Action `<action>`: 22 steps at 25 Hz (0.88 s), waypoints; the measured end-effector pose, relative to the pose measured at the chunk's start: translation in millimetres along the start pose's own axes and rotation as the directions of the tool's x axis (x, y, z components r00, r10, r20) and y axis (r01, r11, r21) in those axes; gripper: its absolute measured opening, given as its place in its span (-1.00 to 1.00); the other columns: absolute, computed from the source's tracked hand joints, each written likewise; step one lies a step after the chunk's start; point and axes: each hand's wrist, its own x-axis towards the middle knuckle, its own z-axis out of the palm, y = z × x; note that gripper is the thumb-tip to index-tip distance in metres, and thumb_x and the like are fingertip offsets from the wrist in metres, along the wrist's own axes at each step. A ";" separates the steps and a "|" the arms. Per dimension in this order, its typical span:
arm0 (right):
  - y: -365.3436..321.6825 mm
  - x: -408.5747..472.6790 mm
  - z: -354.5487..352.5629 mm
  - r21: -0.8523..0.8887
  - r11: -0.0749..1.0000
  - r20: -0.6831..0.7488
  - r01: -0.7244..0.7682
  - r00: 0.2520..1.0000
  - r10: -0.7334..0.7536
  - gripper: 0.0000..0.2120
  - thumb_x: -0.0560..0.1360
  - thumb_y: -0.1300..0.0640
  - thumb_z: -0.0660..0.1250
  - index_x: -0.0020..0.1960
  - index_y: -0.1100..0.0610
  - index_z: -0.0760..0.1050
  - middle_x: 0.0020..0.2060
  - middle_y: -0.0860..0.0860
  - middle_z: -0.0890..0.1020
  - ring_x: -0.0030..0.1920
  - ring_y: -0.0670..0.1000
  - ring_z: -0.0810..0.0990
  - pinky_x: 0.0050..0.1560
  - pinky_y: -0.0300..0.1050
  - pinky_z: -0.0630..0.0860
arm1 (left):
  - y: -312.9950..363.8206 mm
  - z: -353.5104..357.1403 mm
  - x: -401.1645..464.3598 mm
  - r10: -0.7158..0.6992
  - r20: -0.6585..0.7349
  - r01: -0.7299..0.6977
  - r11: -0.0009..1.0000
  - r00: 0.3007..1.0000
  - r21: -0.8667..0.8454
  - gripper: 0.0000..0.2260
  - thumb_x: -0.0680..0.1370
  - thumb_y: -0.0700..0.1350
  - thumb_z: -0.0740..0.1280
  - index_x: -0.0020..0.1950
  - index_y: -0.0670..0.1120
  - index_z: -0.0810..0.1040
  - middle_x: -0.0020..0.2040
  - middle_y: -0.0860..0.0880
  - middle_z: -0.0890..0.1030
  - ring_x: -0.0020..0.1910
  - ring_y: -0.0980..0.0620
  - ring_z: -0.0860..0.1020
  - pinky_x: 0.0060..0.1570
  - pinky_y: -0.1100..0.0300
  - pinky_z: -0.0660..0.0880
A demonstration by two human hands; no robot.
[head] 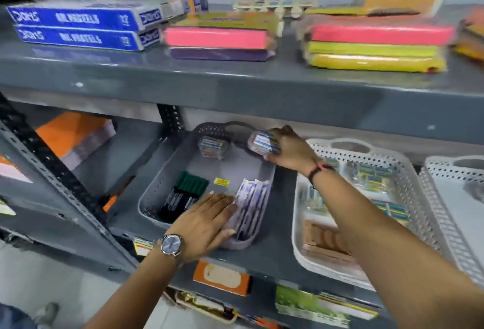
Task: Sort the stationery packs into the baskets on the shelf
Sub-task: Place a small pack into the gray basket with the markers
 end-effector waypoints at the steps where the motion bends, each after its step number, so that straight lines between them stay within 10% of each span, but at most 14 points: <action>1: -6.2 14.9 12.3 -0.012 1.000 -0.003 -0.026 1.000 0.026 -0.50 0.41 0.14 0.36 0.30 0.23 0.34 0.20 0.24 0.48 0.21 0.22 0.47 0.12 -0.04 0.45 | -9.5 1.9 -3.4 0.017 0.018 -0.017 1.000 1.000 -0.010 -0.52 0.62 0.13 -0.17 0.20 -0.10 0.41 0.13 -0.10 0.63 0.15 -0.06 0.56 0.31 0.12 0.18; 14: 7.0 65.9 93.0 -0.447 0.887 0.149 -0.117 0.968 0.203 -0.53 0.44 0.02 0.33 0.31 0.15 0.40 0.34 0.13 0.42 0.36 0.16 0.34 0.43 0.14 0.13 | -24.8 21.9 -18.6 0.091 -0.010 -0.092 0.994 0.996 -0.067 -0.46 0.61 0.11 -0.17 0.12 -0.08 0.56 0.03 -0.04 0.68 0.00 0.00 0.64 0.19 0.16 0.27; 22: 61.3 1.7 12.1 -0.360 0.926 -0.258 -0.110 0.966 0.014 -0.79 0.46 0.16 0.25 0.02 0.21 0.56 0.05 0.22 0.64 0.11 0.22 0.58 0.15 0.04 0.43 | 21.4 3.7 11.8 0.105 -0.029 -0.108 0.987 0.994 -0.117 -0.46 0.62 0.07 -0.19 0.18 -0.08 0.54 0.13 -0.04 0.64 0.11 -0.01 0.60 0.29 0.14 0.20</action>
